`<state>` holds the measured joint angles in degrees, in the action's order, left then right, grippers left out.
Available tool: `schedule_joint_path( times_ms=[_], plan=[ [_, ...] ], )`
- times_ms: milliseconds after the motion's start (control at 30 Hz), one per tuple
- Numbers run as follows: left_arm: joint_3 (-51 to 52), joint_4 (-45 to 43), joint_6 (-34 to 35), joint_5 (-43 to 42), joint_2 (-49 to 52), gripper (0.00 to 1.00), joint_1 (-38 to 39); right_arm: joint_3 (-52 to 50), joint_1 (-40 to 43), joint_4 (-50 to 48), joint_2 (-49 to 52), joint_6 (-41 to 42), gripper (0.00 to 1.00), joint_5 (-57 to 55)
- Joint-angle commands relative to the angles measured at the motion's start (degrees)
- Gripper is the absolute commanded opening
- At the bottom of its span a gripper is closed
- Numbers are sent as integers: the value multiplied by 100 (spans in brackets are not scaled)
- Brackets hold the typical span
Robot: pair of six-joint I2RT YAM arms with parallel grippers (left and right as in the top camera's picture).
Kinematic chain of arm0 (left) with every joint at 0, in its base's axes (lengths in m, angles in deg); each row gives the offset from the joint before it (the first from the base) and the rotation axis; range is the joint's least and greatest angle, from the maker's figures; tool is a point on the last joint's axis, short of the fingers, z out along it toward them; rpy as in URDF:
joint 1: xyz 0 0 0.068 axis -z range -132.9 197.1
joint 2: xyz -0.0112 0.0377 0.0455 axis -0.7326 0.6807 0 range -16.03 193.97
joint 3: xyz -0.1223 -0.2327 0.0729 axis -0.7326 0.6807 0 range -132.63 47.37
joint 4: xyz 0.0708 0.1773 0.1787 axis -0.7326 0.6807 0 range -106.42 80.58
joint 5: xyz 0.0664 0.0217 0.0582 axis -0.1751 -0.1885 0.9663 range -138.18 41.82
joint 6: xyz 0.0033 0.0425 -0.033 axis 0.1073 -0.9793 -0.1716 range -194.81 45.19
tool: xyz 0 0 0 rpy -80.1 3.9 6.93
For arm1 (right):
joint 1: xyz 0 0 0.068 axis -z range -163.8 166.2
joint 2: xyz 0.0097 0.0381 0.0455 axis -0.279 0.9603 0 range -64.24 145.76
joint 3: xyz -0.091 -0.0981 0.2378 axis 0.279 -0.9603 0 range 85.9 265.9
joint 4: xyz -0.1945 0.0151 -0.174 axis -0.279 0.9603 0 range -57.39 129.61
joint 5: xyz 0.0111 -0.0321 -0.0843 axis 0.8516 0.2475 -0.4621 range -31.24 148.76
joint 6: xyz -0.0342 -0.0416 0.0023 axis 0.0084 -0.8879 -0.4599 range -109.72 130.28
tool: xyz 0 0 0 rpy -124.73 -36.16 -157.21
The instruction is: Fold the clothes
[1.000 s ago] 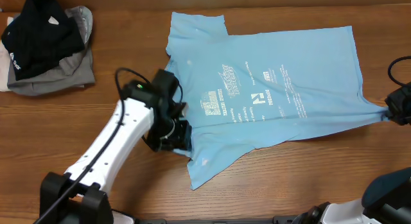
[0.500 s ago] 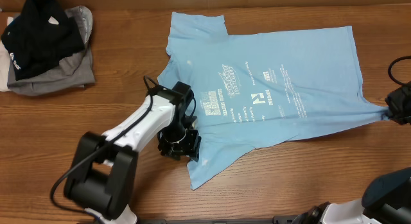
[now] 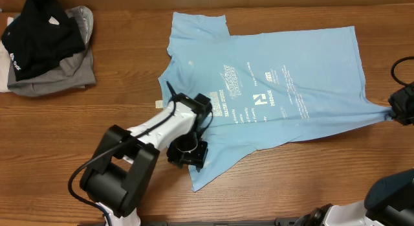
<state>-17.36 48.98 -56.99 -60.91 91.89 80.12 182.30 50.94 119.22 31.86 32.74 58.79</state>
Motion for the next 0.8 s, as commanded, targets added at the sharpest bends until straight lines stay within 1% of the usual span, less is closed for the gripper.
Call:
schedule_joint_path(
  times_ms=[0,200,233,267,333,367,400,433,567,667,767],
  plan=[
    [173,-208,450,577,20,61,234,-7,4,2,-105,7,4,22],
    [496,-527,452,568,20,61,254,-7,4,7,-105,7,4,22],
    [520,-549,455,566,20,58,254,-7,4,7,-105,7,4,22],
    [549,-575,452,560,20,53,254,-7,4,7,-105,7,4,22],
    [551,-573,452,560,20,36,254,-7,4,7,-105,7,4,22],
    [551,-573,450,542,20,27,254,-7,4,4,-105,7,4,22],
    [551,-570,450,520,20,14,256,-7,4,2,-105,9,4,22],
    [551,-568,450,518,20,5,256,-7,4,2,-105,9,4,22],
    [542,-492,450,487,17,4,254,-7,4,-48,-105,13,4,24],
    [439,-271,452,343,-15,4,251,-4,4,-103,-105,33,4,28],
    [234,79,566,249,-271,4,254,-4,7,-131,-105,33,4,26]
  ],
)
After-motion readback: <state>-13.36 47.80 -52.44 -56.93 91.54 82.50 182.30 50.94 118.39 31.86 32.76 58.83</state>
